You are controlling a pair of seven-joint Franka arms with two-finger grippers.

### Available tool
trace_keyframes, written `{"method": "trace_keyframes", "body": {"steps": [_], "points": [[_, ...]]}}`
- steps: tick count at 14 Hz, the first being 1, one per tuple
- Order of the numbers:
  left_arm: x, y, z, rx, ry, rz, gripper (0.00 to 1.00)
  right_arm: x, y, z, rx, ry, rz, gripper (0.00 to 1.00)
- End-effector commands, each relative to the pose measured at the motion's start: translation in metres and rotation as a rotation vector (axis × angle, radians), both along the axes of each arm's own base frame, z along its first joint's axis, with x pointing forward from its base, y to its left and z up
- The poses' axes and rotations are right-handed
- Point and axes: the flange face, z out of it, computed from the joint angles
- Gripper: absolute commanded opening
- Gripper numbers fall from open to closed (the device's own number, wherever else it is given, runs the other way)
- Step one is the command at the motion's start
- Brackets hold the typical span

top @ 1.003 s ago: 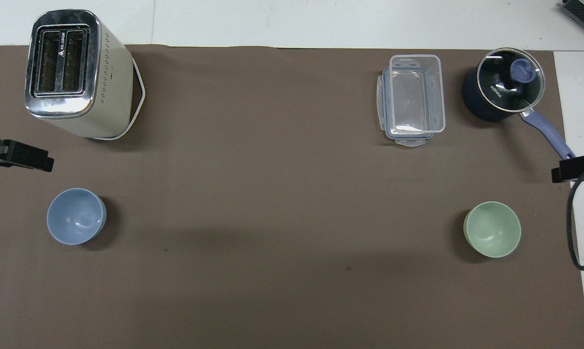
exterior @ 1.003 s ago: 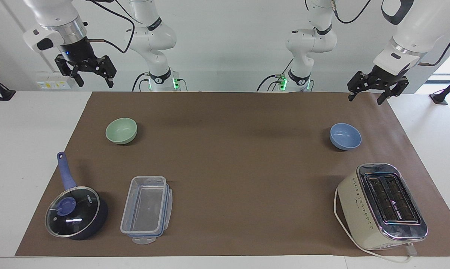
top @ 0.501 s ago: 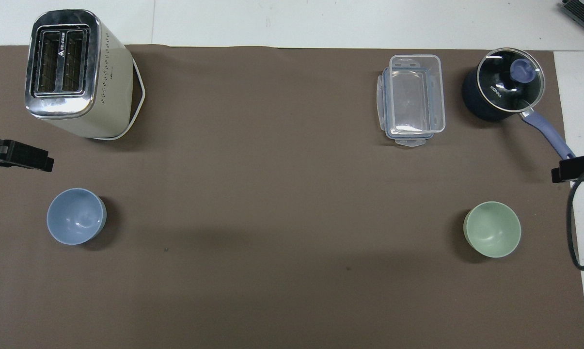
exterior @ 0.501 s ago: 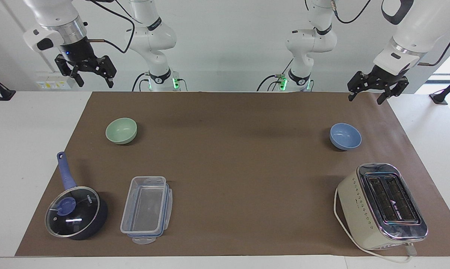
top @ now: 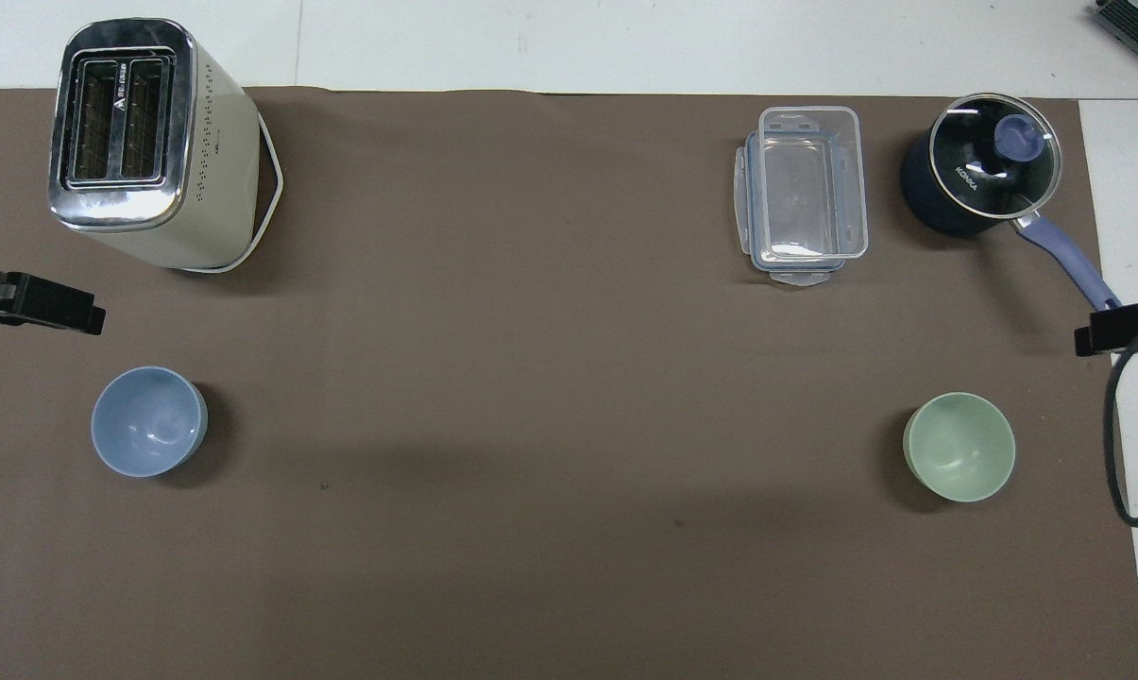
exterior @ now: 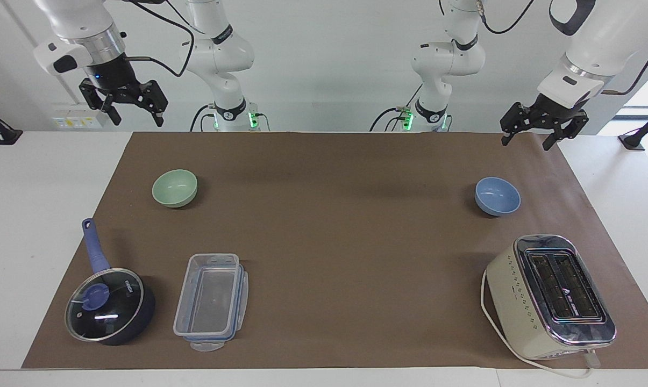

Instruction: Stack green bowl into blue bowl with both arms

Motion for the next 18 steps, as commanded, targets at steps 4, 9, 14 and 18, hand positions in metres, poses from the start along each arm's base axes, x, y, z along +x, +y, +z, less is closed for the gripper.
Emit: {"method": "trace_keyframes", "body": {"steps": [4,9,14,18], "points": [[-0.0014,-0.0002,0.004,0.011,0.003,0.003,1.0,-0.004,-0.0022,-0.0004,-0.012,-0.012,0.016,1.0],[-0.0013,-0.001,0.0041,0.011,0.002,0.0,1.0,-0.004,-0.0014,-0.0004,-0.012,-0.012,0.017,1.0],[-0.0011,-0.0035,0.0044,0.011,-0.001,-0.006,1.0,-0.004,-0.0036,-0.0002,-0.024,-0.012,0.018,1.0],[-0.0013,-0.0054,0.0044,0.009,-0.001,-0.007,1.0,-0.0037,-0.0019,-0.0008,-0.023,-0.012,0.018,1.0]]}}
